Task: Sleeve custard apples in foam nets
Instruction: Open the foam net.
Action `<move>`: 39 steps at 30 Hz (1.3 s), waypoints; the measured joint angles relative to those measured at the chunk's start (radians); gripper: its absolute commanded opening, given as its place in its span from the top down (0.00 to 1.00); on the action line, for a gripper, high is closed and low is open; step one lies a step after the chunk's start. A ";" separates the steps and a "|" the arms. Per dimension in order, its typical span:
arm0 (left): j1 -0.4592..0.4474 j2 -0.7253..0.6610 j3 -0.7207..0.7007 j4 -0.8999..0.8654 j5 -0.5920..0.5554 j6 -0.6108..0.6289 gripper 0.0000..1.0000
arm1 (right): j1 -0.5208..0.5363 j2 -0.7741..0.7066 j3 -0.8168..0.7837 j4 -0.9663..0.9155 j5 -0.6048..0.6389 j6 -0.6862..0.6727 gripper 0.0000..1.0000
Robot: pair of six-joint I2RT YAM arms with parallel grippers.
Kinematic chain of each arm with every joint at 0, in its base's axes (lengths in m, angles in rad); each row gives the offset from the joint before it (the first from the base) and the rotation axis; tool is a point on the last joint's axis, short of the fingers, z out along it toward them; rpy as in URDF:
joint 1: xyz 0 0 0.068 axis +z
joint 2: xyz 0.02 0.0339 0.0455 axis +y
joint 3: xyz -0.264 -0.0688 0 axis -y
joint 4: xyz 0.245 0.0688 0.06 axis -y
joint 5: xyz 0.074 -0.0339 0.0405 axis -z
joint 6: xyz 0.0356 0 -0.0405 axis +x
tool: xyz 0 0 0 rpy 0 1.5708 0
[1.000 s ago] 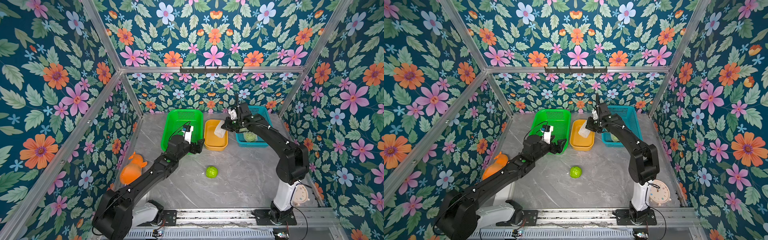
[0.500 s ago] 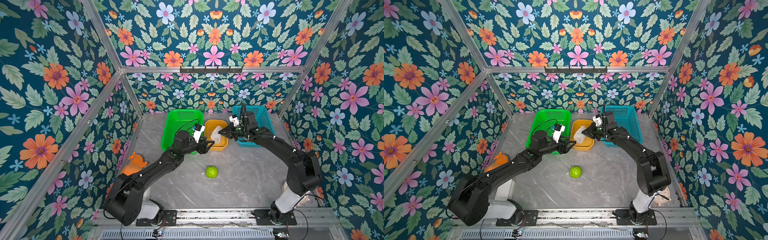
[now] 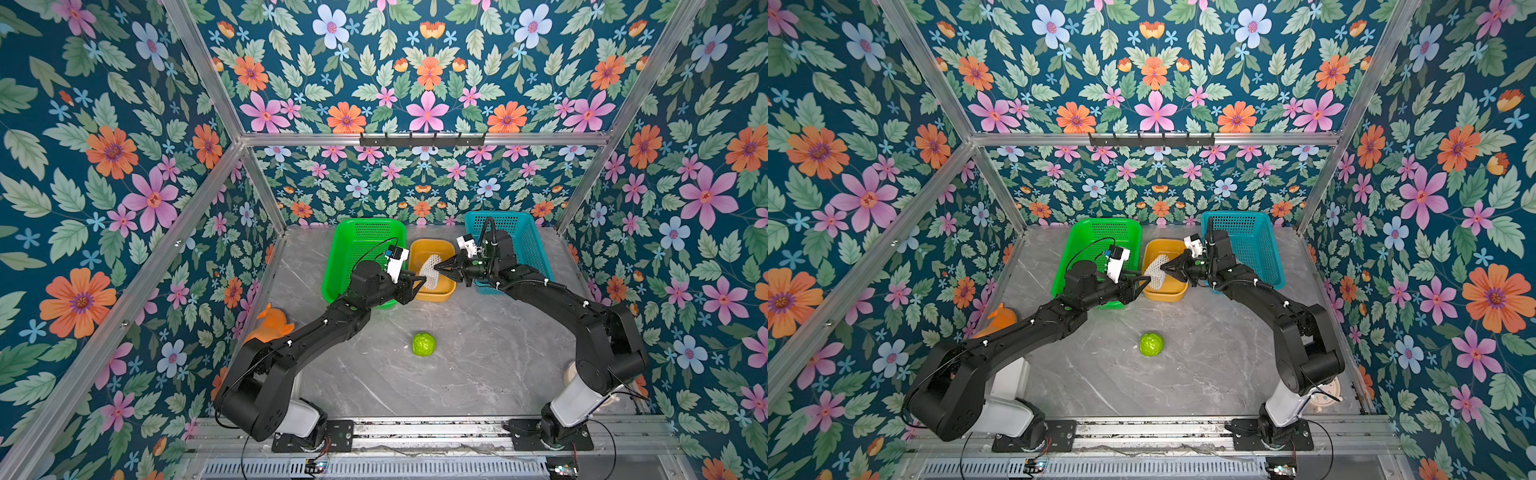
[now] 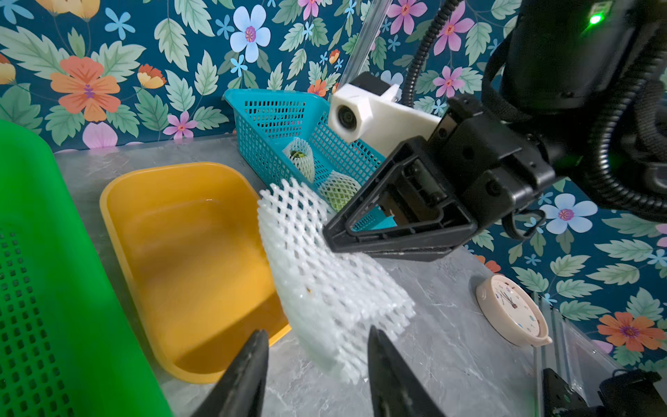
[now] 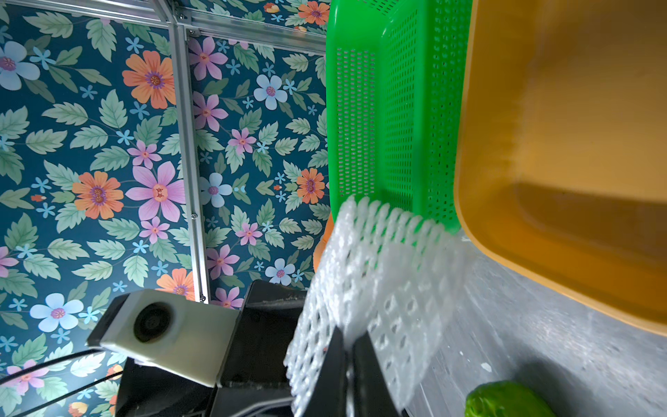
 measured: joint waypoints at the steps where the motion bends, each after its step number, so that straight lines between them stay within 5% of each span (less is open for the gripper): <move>1: 0.000 0.006 0.005 0.001 0.000 -0.007 0.67 | 0.000 0.000 -0.002 0.015 -0.003 0.007 0.93; 10: 0.000 0.042 0.026 0.014 0.014 -0.021 0.72 | 0.008 -0.037 -0.016 0.093 -0.024 0.045 0.92; 13: 0.000 0.043 0.028 0.018 0.014 -0.022 0.91 | 0.008 -0.037 -0.017 0.104 -0.025 0.051 0.91; 15: 0.000 0.043 0.032 0.020 0.014 -0.025 1.00 | 0.009 -0.035 -0.016 0.105 -0.026 0.052 0.81; 18: 0.000 0.040 0.035 0.020 0.015 -0.032 1.00 | 0.009 -0.032 -0.014 0.089 -0.022 0.042 0.56; 21: 0.000 0.025 0.041 0.001 0.007 -0.039 1.00 | 0.009 -0.045 -0.006 0.030 0.005 -0.011 0.43; 31: 0.000 0.041 0.131 -0.206 -0.145 -0.100 1.00 | 0.085 -0.165 0.096 -0.314 0.284 -0.345 0.45; 39: 0.000 0.071 0.175 -0.274 -0.131 -0.176 1.00 | 0.183 -0.121 0.158 -0.464 0.436 -0.542 0.45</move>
